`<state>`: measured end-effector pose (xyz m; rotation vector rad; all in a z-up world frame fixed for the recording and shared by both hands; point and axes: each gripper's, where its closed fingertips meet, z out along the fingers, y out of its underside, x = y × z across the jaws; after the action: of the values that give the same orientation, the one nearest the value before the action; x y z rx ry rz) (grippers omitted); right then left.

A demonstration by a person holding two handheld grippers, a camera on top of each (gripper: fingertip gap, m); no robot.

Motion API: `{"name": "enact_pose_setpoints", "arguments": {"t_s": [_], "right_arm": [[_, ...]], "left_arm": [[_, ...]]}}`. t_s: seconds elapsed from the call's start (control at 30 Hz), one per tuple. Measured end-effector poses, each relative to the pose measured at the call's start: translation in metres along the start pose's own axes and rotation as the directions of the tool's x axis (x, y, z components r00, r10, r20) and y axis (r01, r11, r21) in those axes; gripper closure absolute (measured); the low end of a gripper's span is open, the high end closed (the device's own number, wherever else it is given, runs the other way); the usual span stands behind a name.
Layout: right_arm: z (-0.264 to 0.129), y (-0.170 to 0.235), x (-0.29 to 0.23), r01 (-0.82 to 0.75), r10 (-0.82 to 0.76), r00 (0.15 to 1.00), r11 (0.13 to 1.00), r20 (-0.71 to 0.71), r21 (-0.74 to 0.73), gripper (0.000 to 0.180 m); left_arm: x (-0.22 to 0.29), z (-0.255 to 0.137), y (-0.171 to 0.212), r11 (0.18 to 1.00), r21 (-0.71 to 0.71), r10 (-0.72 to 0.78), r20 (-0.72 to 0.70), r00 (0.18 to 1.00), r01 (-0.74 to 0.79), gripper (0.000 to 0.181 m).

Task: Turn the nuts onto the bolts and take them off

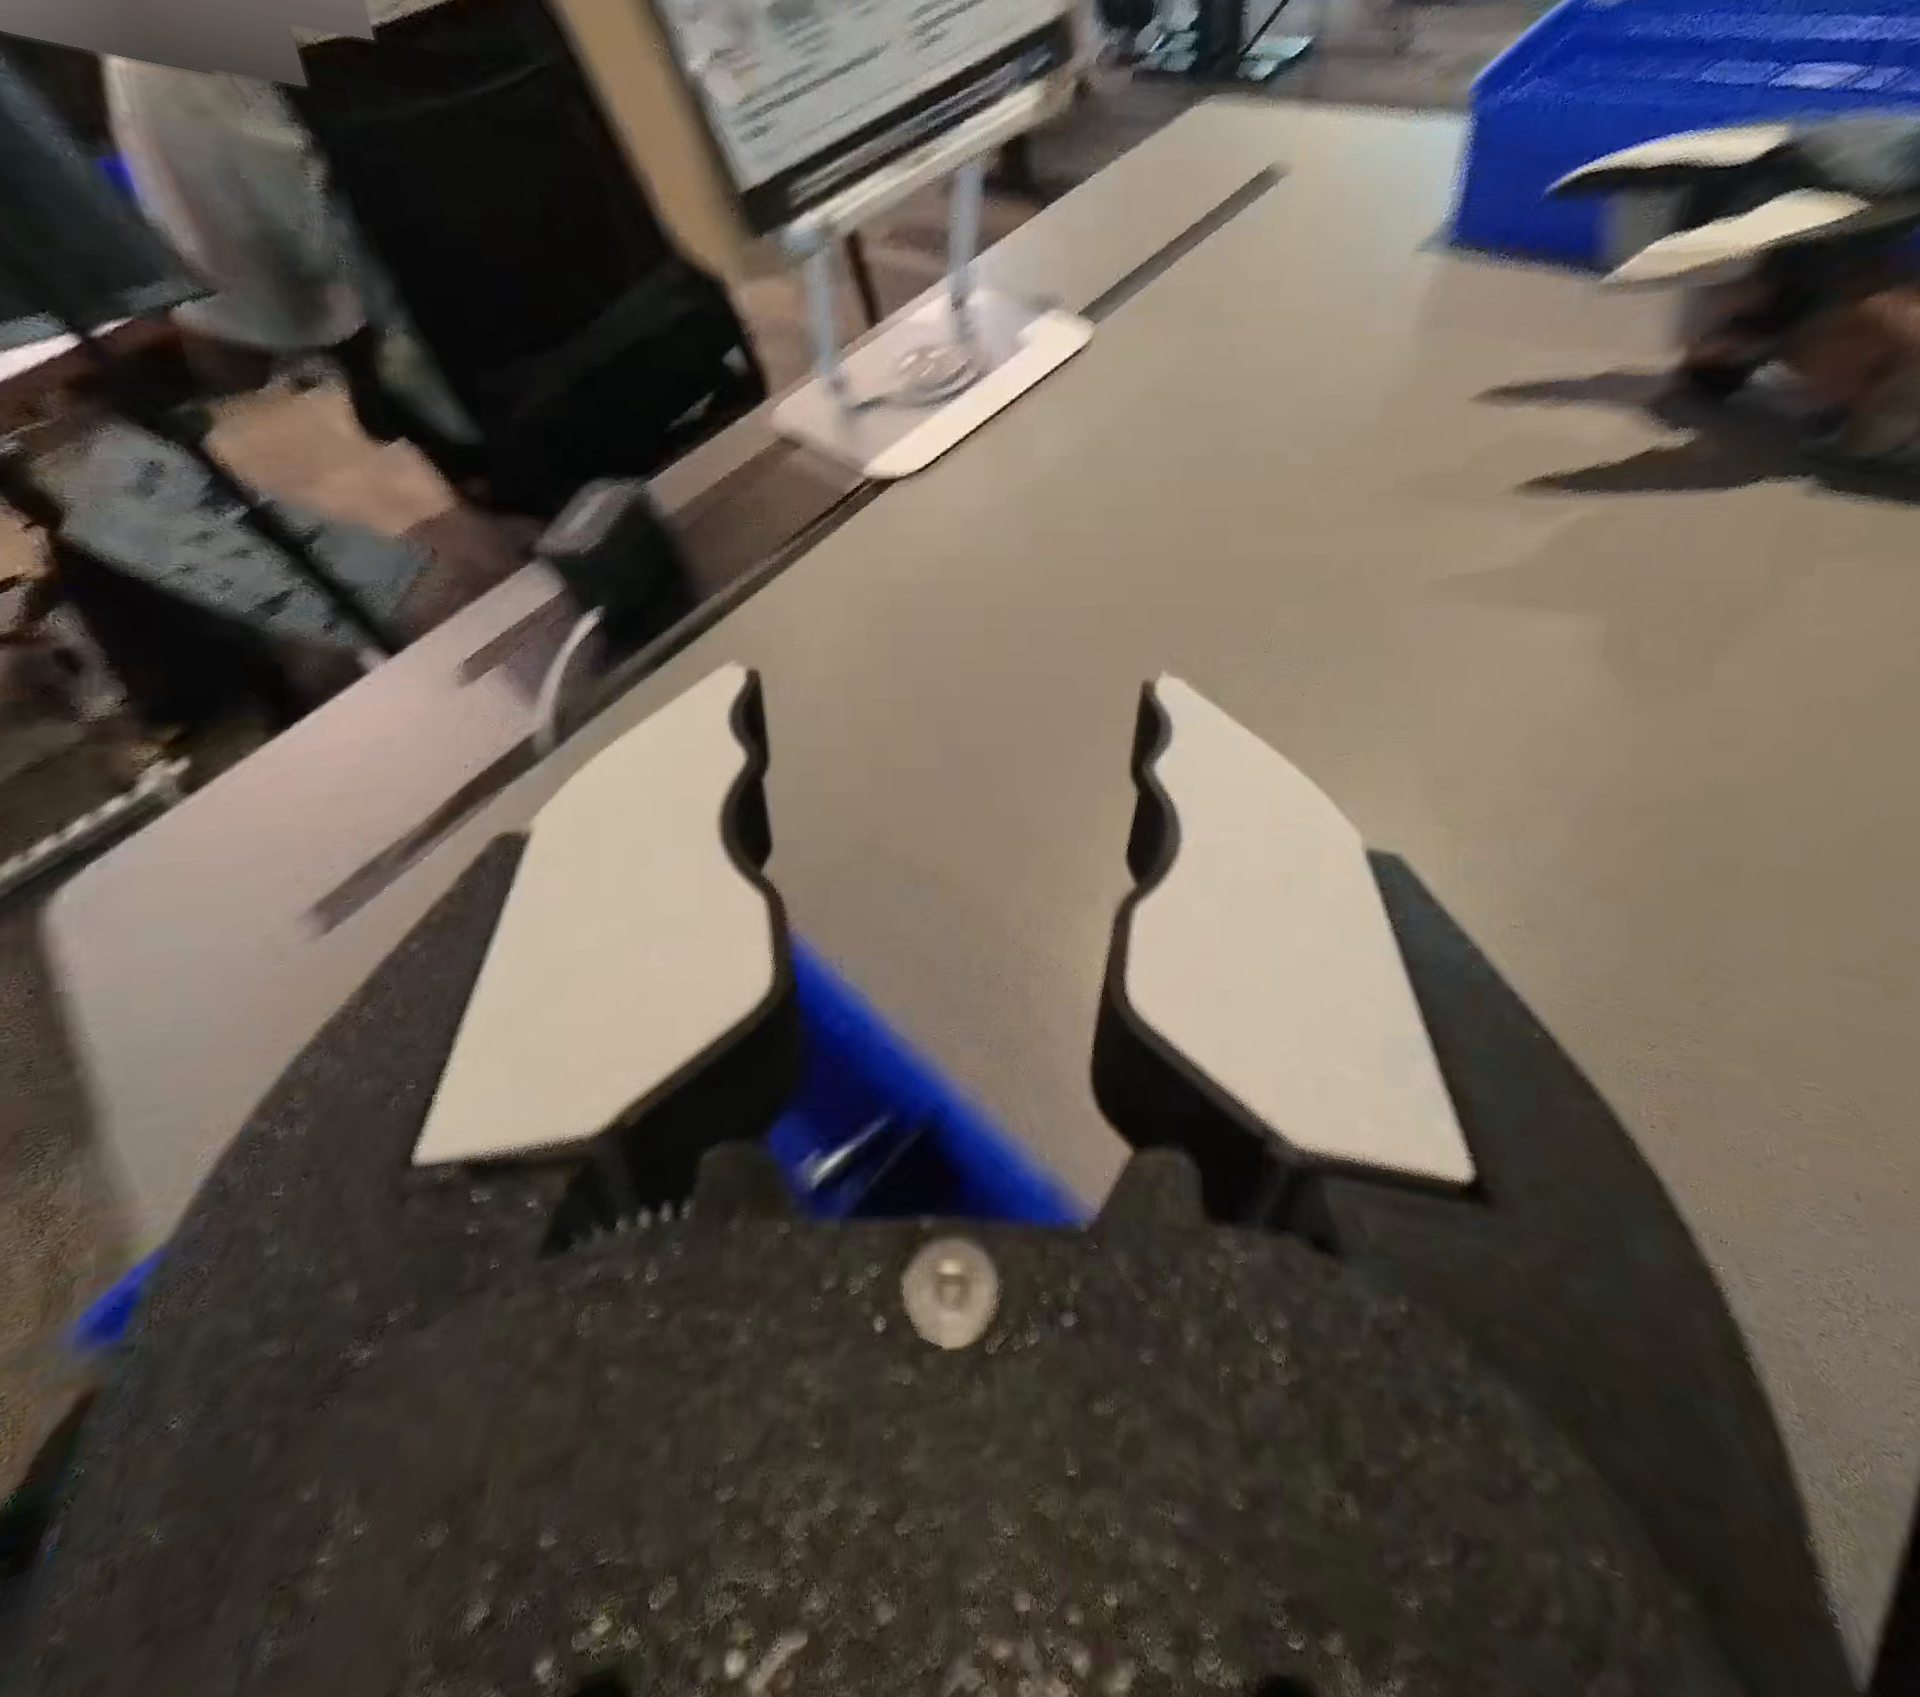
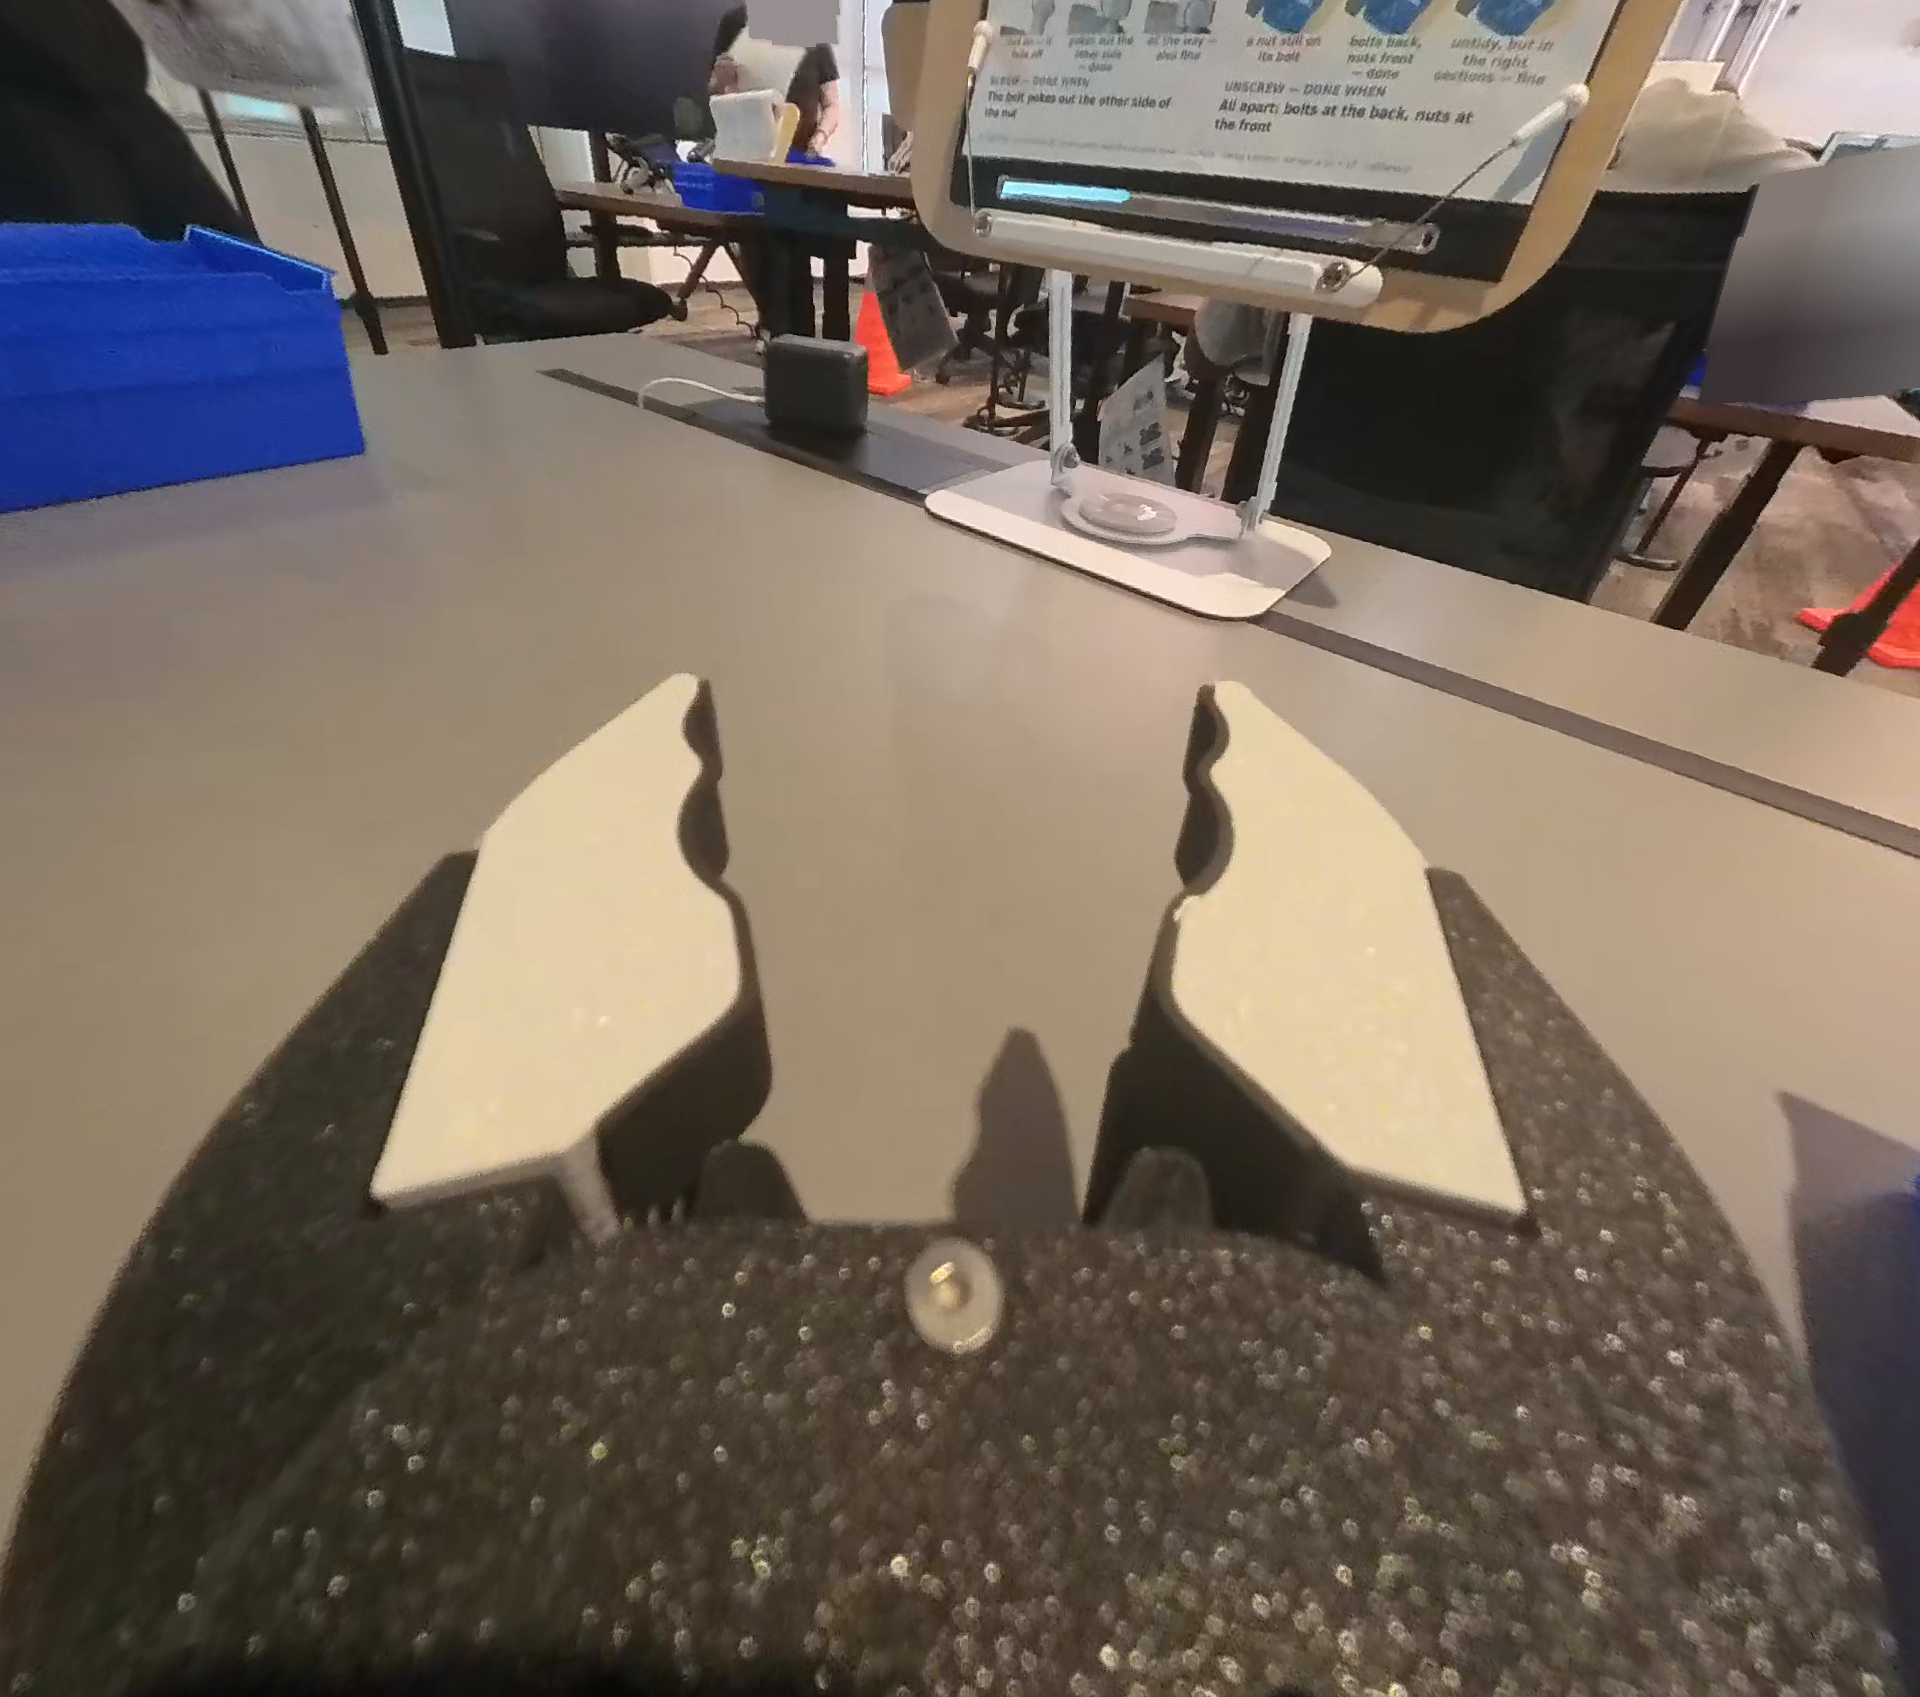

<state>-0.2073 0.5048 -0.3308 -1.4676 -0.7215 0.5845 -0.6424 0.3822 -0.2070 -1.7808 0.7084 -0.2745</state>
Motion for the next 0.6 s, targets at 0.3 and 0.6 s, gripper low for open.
{"name": "enact_pose_setpoints", "arguments": {"t_s": [0.3, 0.6], "right_arm": [[-0.001, 0.0, 0.001, 0.027, -0.027, 1.0, 0.999, -0.01, 0.019, 0.093], [0.001, 0.0, 0.005, 0.053, -0.052, 0.996, 0.999, -0.07, 0.011, 0.091]], "left_arm": [[-0.104, -0.032, 0.106, 0.871, -0.453, 0.14, -0.139, 0.98, -0.189, 0.143], [-0.114, 0.021, 0.176, 0.591, -0.592, 0.297, -0.472, 0.83, -0.548, 0.153]]}}
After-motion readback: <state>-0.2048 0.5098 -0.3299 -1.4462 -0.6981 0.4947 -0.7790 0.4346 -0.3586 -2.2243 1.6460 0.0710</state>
